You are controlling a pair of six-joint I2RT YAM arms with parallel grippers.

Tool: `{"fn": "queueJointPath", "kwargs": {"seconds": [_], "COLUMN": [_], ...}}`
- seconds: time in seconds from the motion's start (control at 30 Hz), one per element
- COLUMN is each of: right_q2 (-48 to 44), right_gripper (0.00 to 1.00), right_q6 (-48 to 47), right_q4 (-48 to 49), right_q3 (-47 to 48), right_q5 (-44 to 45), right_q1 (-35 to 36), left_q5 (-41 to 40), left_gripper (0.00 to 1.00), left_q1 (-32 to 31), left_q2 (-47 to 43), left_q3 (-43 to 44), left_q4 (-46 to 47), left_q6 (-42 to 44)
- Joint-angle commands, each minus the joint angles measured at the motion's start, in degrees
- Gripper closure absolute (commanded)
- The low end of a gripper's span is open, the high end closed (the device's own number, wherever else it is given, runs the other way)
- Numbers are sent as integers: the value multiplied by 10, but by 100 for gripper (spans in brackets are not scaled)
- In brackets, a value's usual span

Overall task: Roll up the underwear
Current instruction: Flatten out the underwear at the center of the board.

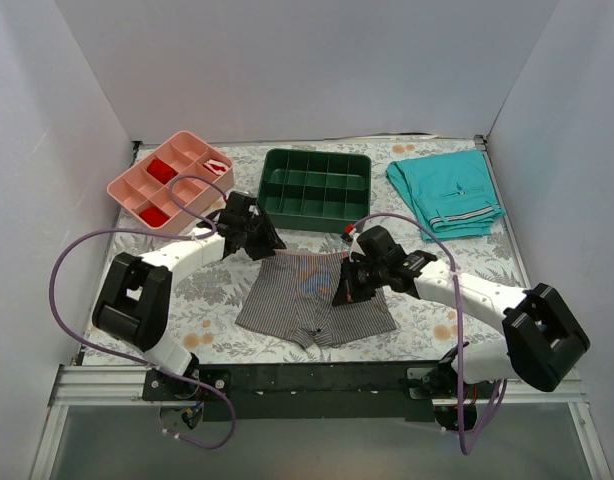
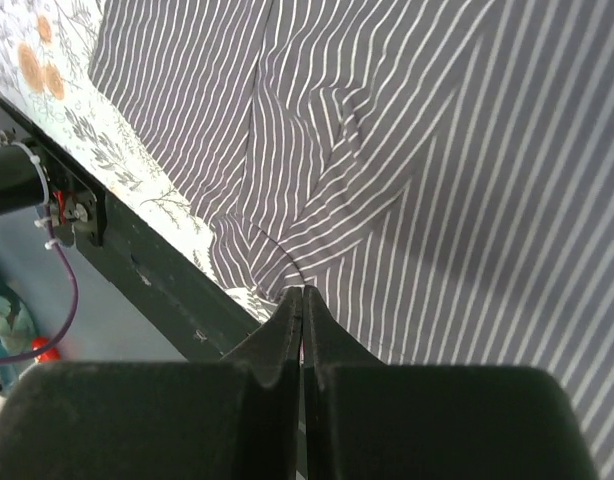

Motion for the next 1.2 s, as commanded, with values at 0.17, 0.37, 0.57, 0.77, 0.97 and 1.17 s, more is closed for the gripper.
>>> {"fn": "queueJointPath", "kwargs": {"seconds": [0.17,0.37,0.57,0.77,0.97,1.17], "right_q2": [56,103,148,164,181,189], "right_gripper": [99,99,99,99,99,99], "right_q6": [26,25,11,-4,-11,-10], "right_q4": [76,63,-11,-31,-45,-41], "right_q3": [0,-1,-1,4,18,30], "right_q5": [-36,-25,15,21,32,36], "right_q1": [51,69,82,92,97,97], "left_q5": [-3,-27,-51,-52,-40,-43], "left_gripper": [64,66,67,67,71,65], "left_q1": [1,1,1,1,1,1], "left_q2": [47,64,63,75,78,12], "left_q3": [0,1,1,2,8,-9], "left_q4": [53,63,82,108,110,97], "left_q6": [20,36,70,95,103,102]}}
